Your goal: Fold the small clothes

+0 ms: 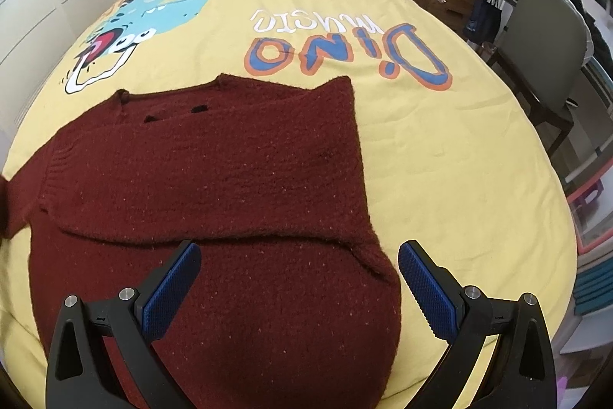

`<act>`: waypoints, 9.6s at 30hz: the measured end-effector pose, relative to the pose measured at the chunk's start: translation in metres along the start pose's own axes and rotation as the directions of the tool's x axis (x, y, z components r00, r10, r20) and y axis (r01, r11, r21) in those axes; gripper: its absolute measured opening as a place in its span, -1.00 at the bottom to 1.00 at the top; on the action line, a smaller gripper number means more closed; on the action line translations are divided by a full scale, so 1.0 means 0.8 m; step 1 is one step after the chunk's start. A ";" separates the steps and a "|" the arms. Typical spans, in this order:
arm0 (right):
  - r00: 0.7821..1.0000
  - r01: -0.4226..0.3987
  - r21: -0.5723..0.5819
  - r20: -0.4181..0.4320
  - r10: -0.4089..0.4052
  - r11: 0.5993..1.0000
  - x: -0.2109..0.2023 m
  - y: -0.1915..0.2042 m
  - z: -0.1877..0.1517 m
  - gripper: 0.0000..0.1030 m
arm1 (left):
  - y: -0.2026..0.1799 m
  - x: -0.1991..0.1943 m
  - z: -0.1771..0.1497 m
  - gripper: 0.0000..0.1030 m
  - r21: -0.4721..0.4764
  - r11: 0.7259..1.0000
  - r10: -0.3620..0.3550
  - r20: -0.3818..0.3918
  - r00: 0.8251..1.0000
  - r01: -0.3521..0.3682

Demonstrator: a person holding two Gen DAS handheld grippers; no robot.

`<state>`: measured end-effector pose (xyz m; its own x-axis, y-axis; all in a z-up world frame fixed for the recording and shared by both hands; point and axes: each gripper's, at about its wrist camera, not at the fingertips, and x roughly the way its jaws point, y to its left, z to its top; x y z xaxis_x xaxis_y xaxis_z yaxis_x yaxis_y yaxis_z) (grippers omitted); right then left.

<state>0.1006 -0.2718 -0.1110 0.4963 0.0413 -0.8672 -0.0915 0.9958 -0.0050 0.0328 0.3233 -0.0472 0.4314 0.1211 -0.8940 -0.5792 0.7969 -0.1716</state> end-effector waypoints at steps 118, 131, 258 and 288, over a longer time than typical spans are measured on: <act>0.985 -0.171 -0.498 -0.115 0.131 0.850 0.082 0.319 0.074 0.99 | -0.212 0.135 -0.123 -0.74 0.495 0.848 -0.093 -0.214 0.972 0.190; 0.987 -0.148 -0.507 -0.128 0.096 0.849 0.136 0.343 0.087 -0.64 | -0.238 0.148 -0.113 -0.74 0.513 0.838 -0.077 -0.221 0.972 0.184; 0.926 -0.085 0.097 -0.360 0.115 0.992 0.040 -0.053 -0.194 0.34 | -0.196 0.077 -0.342 0.24 0.487 0.841 -0.042 -0.377 0.925 0.237; 0.960 -0.272 0.124 -0.037 0.278 0.954 -0.048 -0.070 -0.023 -0.77 | -0.248 -0.031 -0.204 -0.83 0.448 0.814 -0.308 -0.210 0.928 0.371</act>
<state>0.0712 -0.3306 -0.0865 0.4187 0.3135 -0.8523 -0.1154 0.9493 0.2925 0.0245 0.0655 -0.0585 0.4333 -0.2571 -0.8638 -0.0017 0.9582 -0.2861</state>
